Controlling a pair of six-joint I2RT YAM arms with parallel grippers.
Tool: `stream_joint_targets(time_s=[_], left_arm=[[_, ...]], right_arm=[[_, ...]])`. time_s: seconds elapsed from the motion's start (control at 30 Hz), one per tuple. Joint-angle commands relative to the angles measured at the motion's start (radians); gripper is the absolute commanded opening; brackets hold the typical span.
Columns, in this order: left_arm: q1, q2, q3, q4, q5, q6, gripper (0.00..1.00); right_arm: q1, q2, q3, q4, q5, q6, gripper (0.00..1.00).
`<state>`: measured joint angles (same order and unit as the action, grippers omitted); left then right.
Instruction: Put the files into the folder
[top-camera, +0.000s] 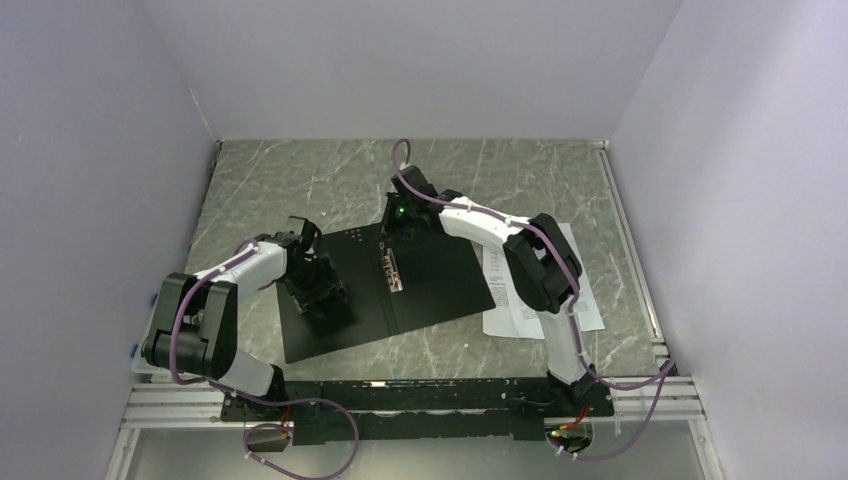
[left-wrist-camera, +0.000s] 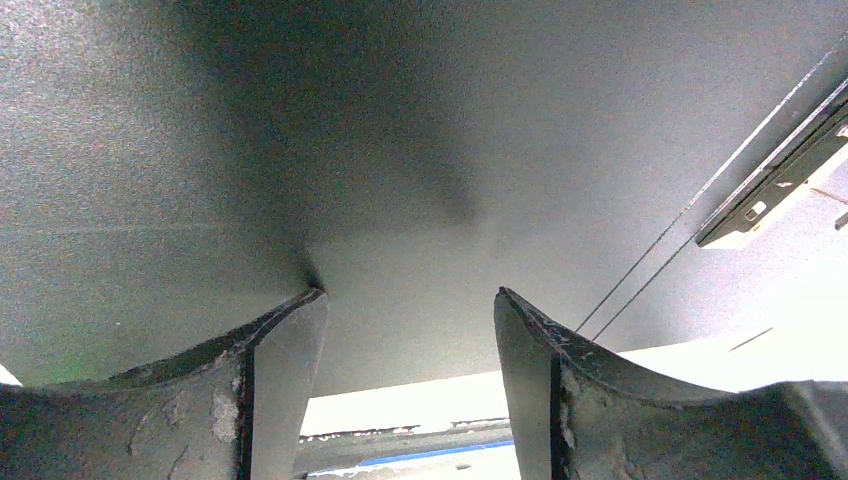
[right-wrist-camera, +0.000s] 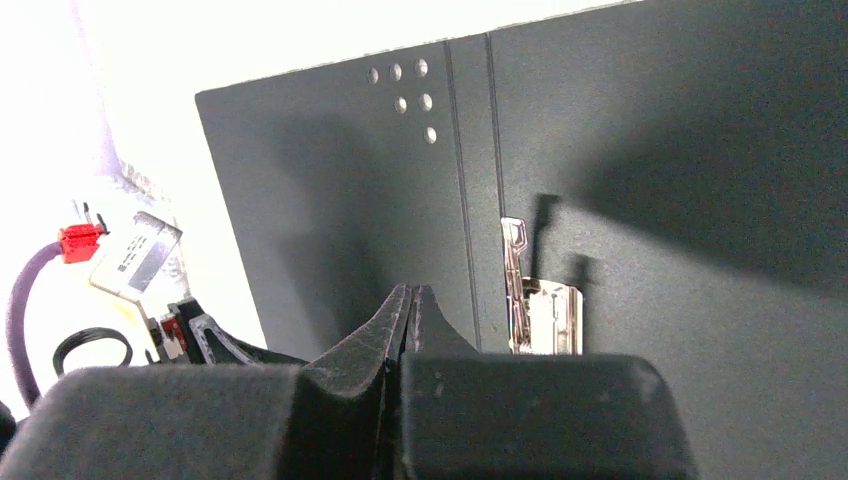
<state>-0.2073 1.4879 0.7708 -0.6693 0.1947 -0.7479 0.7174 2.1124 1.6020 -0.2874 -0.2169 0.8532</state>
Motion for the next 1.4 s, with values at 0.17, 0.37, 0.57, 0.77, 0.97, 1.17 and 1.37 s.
stream_joint_targets(time_s=[0.17,0.37,0.57,0.77,0.97,1.17,1.37], left_arm=[[-0.003,0.03,-0.037,0.036,-0.065,0.038,0.73],[-0.003,-0.001,-0.023,0.026,-0.052,0.047,0.79],[-0.015,-0.117,0.034,-0.036,-0.078,0.071,0.93],[-0.049,-0.177,0.157,-0.092,-0.024,0.112,0.93],[-0.204,-0.127,0.302,-0.101,0.009,0.091,0.93],[-0.397,0.051,0.476,-0.047,0.011,0.065,0.93],[-0.523,0.297,0.699,0.009,0.03,0.086,0.93]], right_arm=[[-0.018,-0.244,-0.04,-0.125,0.107,-0.162,0.1],[-0.019,-0.45,-0.193,-0.222,0.272,-0.25,0.35],[-0.029,-0.652,-0.385,-0.312,0.43,-0.278,0.58],[-0.059,-0.822,-0.521,-0.395,0.522,-0.26,0.69],[-0.102,-0.92,-0.598,-0.502,0.602,-0.222,0.89],[-0.223,-1.014,-0.672,-0.535,0.602,-0.202,0.96],[-0.387,-1.072,-0.694,-0.527,0.57,-0.215,1.0]])
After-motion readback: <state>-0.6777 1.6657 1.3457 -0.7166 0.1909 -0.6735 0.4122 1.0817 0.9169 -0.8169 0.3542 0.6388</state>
